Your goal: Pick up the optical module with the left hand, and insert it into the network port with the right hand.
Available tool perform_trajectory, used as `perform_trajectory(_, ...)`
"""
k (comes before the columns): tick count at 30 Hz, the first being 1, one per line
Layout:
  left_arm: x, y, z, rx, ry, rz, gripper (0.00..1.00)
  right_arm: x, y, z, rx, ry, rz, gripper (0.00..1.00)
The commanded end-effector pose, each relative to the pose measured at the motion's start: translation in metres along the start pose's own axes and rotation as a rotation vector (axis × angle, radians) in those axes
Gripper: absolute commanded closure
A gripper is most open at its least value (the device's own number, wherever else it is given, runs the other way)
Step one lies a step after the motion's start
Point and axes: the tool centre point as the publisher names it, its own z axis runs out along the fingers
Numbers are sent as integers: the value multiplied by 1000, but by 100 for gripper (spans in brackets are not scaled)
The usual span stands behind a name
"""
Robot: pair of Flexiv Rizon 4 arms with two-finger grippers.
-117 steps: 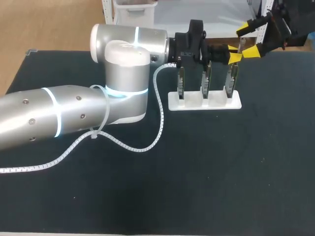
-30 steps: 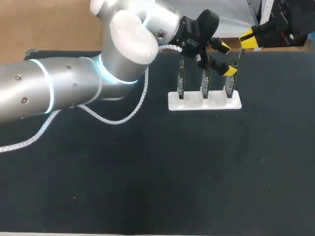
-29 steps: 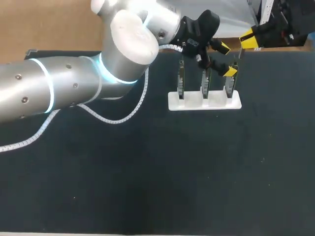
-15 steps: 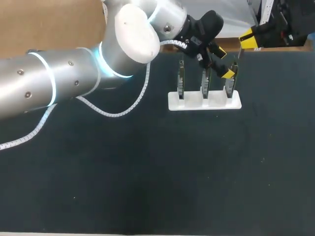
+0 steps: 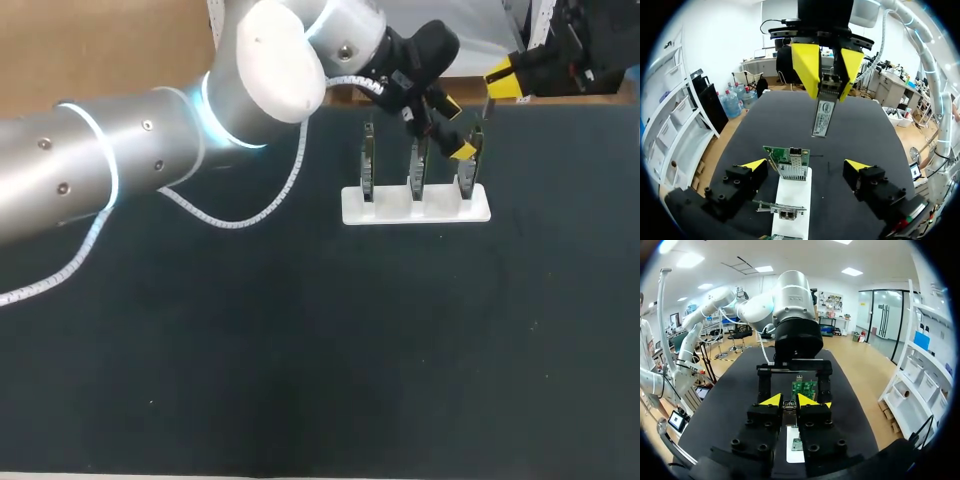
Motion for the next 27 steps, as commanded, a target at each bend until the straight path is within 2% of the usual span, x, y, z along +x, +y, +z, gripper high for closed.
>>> perform_trajectory(1,0,2,4,10,7,-2,0,1,-1,0,-2,-2,2,100)
perform_trajectory(16,3,3,6,12,20,-11,0,2,-2,0,-6,-3,1,100)
perform_trajectory(27,3,4,7,13,21,-11,0,11,-4,1,-20,-43,4,100)
